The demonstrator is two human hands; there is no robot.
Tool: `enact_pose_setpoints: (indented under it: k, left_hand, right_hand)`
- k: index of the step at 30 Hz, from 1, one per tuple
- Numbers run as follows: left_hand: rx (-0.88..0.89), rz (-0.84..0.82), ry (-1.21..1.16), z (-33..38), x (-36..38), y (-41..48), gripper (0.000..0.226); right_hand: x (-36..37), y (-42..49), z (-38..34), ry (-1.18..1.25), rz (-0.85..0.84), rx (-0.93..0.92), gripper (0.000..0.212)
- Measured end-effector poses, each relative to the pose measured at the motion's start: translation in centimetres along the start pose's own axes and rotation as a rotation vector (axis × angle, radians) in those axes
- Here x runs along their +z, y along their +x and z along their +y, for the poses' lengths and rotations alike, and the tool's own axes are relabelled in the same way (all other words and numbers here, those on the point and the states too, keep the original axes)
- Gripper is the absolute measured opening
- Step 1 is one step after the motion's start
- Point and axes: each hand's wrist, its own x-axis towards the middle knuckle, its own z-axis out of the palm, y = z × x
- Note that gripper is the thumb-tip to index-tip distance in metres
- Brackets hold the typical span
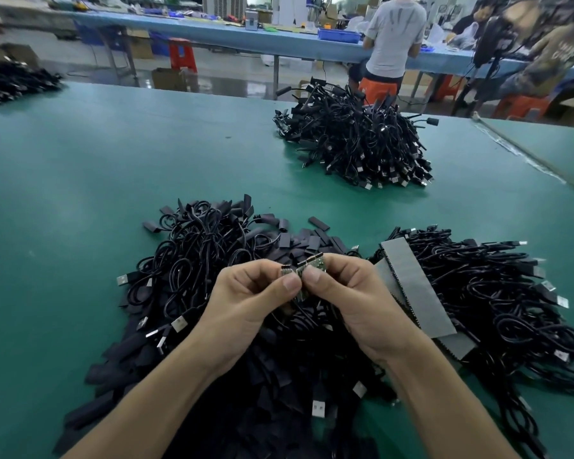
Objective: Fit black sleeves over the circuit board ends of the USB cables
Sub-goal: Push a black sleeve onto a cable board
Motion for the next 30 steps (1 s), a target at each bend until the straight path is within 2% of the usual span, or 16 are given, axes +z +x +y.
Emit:
enact_pose_setpoints:
  k: [3,7,9,11,13,14,16,18,20,22,24,27,30]
  left_hand:
    - [0.01,0.091,-0.011,0.1,0.0,0.1,0.039]
    - [0.117,0.202,-0.097,1.8,-0.8,0.4,0.025]
    - [0.22,0.304,-0.082,3.1,-1.1,0.8,0.016]
    - [0.342,0.421,-0.008,4.6,-1.3,1.1,0.017]
    - [0.418,0.483,0.076,5.9,-1.5,1.1,0.022]
    - [0.419,0.479,0.118,6.4,-1.7,1.0,0.022]
    - [0.361,0.427,0.254,6.8,-1.8,0.9,0.022]
    - [0.256,0.343,0.412,6.3,-2.0,1.1,0.024]
    - [0.117,0.198,0.453,5.1,-2.0,1.2,0.029]
    - [0.046,0.083,0.525,4.1,-2.0,1.2,0.034]
    - [0.023,0.04,0.604,3.2,-1.9,1.1,0.028]
    - [-0.022,0.059,0.617,2.0,-1.8,1.0,0.013]
    - [-0.008,0.125,0.564,1.8,-2.1,1.1,0.012]
  right_hand:
    - [-0.1,-0.1,-0.7,-0.25,0.17,-0.013,0.028]
    - [-1.9,-0.6,-2.1,-0.721,0.589,-0.098,0.003]
    - [-2.6,-1.0,-2.6,-1.036,0.701,-0.109,0.017]
    - [-2.8,-1.2,-2.5,-1.339,0.688,-0.004,0.041]
    - [-2.1,-1.5,-2.0,-1.531,0.683,0.112,0.056]
    - [-1.6,-1.7,-1.8,-1.569,0.693,0.08,0.056]
    - [-0.2,-1.6,-1.9,-1.566,0.633,-0.103,0.041]
    - [0.9,-1.2,-1.7,-1.547,0.416,-0.158,0.026]
    - [1.2,-0.9,-1.0,-1.551,0.176,-0.028,0.023]
    - [0.8,-0.6,-0.3,-1.58,0.046,0.125,0.032]
    - [0.4,-0.5,0.2,-1.509,0.028,0.217,0.043]
    - [-0.2,-0.4,0.8,-1.342,0.054,0.209,0.047]
    - [-0.7,-0.1,1.3,-1.212,0.091,0.218,0.048]
